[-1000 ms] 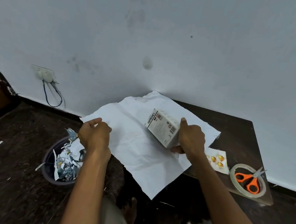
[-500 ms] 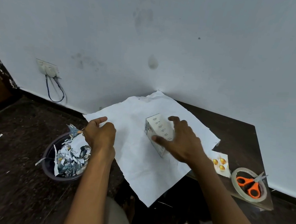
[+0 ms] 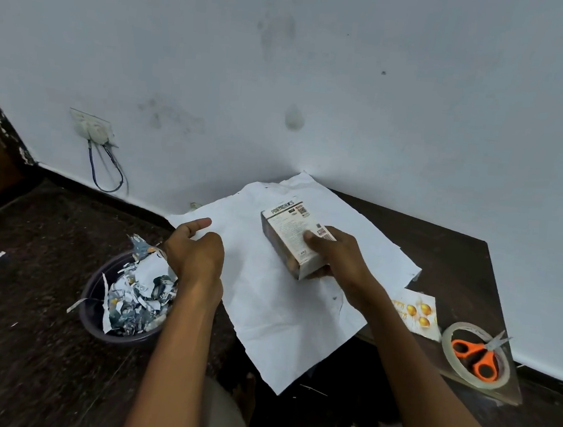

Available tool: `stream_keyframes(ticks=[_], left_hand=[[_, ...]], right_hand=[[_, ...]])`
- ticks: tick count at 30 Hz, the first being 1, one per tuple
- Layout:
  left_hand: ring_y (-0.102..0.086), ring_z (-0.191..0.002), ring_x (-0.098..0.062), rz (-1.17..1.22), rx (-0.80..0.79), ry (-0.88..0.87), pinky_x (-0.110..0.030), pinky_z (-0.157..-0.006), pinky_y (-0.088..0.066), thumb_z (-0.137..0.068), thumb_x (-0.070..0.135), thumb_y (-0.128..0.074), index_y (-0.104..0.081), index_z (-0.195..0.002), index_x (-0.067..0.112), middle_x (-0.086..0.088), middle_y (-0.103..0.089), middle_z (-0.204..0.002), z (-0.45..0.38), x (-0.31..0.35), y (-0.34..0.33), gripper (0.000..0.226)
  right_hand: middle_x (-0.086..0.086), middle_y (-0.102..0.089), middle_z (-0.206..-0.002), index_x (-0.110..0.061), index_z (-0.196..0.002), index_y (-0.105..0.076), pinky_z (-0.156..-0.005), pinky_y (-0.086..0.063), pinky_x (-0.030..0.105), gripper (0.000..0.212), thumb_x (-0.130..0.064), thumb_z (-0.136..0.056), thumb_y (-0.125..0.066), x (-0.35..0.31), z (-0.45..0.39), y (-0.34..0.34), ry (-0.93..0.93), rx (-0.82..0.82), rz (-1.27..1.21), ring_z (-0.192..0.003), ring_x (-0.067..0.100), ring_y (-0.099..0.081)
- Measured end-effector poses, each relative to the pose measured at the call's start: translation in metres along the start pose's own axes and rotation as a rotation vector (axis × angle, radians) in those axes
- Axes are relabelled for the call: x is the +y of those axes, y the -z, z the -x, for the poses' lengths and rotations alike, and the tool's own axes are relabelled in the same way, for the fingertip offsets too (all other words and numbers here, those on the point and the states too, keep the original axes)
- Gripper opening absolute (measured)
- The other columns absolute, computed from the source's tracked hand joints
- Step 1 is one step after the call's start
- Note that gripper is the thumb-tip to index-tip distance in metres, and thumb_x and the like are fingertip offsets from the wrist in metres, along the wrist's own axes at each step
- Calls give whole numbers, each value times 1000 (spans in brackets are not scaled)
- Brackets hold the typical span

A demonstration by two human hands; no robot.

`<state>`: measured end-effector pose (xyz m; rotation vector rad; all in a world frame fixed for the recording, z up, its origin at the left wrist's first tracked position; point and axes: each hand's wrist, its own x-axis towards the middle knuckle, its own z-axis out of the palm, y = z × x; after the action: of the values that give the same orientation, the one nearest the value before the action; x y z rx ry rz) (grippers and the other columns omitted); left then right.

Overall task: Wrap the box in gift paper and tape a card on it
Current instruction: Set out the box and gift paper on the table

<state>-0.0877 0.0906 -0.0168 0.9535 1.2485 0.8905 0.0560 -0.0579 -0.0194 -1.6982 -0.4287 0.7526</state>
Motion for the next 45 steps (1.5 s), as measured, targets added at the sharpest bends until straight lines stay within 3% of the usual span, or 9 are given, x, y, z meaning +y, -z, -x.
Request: stream_keyframes(ticks=[6,10,14,20,24,26,35,39,45], left_hand=[[-63,-75,-18,28,16,10,-13,-48,-41,-84,-4,-42,-68,-99,24,-17,-62,-132,2,1,1,41],[-61,-72,-17,36,4,28,-10,-43,-39,-84,-4,-42,-69,-107,21,-16,-63,-131,4,1,1,43],[-68,-105,-29,0,16,-49,-21,-60,-41,-84,-5,-44,-66,-99,31,-9,-53,-140,0,-1,1,45],[-60,-106,-26,-126,40,-41,-36,-86,-56,-86,-8,-43,-29,-151,43,-4,-25,-153,2,1,3,85],[-55,-76,-18,-280,-50,48,-25,-63,-44,-86,-8,-38,-66,-125,24,-10,-64,-112,1,1,3,57],[-49,-63,-14,-340,-51,34,-24,-53,-38,-87,-10,-36,-75,-106,16,-2,-61,-85,1,-1,4,50],[-42,-38,-5,-365,-167,-209,-11,-35,-30,-81,-16,-43,-76,-96,16,-4,-60,-76,-19,15,-16,48],[-51,-61,-4,-440,-330,-269,-11,-53,-43,-86,-14,-53,-77,-95,19,10,-63,-83,-33,18,-42,43],[-63,-94,-6,-464,-489,-376,-3,-69,-42,-89,-10,-62,-78,-102,13,2,-68,-114,-36,13,-87,31]], right_hand=[[5,-75,-92,-9,-86,-73,-77,-57,41,49,-53,-100,-56,15,-16,-5,102,172,524,-81,25,-71],[7,-72,-97,-17,-89,-74,-82,-57,47,72,-79,-84,-38,24,-31,4,110,243,664,-89,30,-68],[17,-63,-123,-9,-122,-67,-102,-46,45,52,-50,-90,-63,9,-53,33,165,502,833,-118,37,-57],[22,-49,-142,1,-136,-48,-112,-28,47,62,-44,-96,-60,8,-79,61,-105,488,1086,-134,41,-43],[24,-59,-126,0,-111,-63,-101,-41,45,35,-29,-93,-62,11,-82,70,-69,511,965,-122,44,-51],[23,-65,-104,2,-88,-63,-83,-45,39,23,-21,-89,-62,12,-80,76,-34,505,823,-107,43,-60],[3,-51,-65,-13,-60,-42,-69,-37,34,42,-27,-89,-68,-4,-21,109,-17,685,561,-70,30,-52],[4,-64,-74,-10,-70,-64,-71,-47,35,27,-31,-86,-70,-1,4,131,-36,786,469,-76,31,-61],[2,-53,-65,-12,-61,-48,-53,-30,27,31,-19,-86,-66,13,27,148,-103,935,519,-62,24,-53]])
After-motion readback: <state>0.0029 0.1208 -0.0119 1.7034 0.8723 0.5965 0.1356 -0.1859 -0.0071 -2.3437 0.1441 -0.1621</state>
